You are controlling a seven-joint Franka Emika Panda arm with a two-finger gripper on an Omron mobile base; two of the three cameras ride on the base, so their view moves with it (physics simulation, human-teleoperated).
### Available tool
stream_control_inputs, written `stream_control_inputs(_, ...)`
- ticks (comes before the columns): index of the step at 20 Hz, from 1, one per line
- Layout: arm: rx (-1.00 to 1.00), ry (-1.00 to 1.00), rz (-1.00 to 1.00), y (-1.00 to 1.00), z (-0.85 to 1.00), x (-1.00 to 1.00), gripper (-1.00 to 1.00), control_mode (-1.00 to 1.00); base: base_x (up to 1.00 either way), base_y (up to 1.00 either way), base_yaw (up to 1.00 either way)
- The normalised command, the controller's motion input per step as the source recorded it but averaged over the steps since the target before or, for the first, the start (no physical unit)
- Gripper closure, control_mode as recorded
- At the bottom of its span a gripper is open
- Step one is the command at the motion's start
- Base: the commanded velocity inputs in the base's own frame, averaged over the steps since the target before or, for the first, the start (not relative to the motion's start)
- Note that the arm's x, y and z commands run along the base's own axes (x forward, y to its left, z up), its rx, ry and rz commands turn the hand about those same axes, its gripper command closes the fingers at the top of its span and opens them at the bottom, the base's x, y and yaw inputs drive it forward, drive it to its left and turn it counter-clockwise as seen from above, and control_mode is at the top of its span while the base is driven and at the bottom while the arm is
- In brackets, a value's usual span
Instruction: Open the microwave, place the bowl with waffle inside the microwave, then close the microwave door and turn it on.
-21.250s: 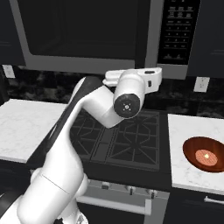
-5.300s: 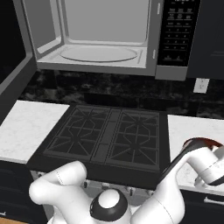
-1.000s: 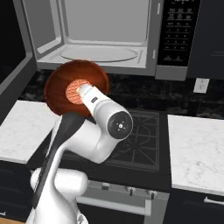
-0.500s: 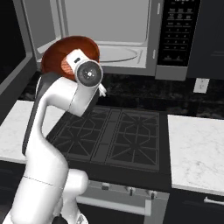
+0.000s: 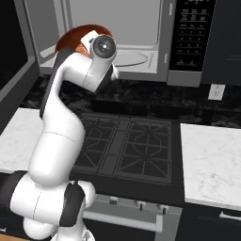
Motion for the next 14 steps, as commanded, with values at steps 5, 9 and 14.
stream_control_inputs(5, 0.0, 0.02, -0.03, 0.0, 0.03, 0.85, 1.0, -1.0, 0.0, 0.0, 0.0)
stream_control_inputs(9, -0.07, 0.0, -0.11, 0.0, -0.03, 0.62, 1.0, -1.0, 0.0, 0.0, 0.0)
stream_control_inputs(14, -0.02, 0.01, -0.11, 0.0, -0.13, 0.71, 1.0, -1.0, 0.0, 0.0, 0.0)
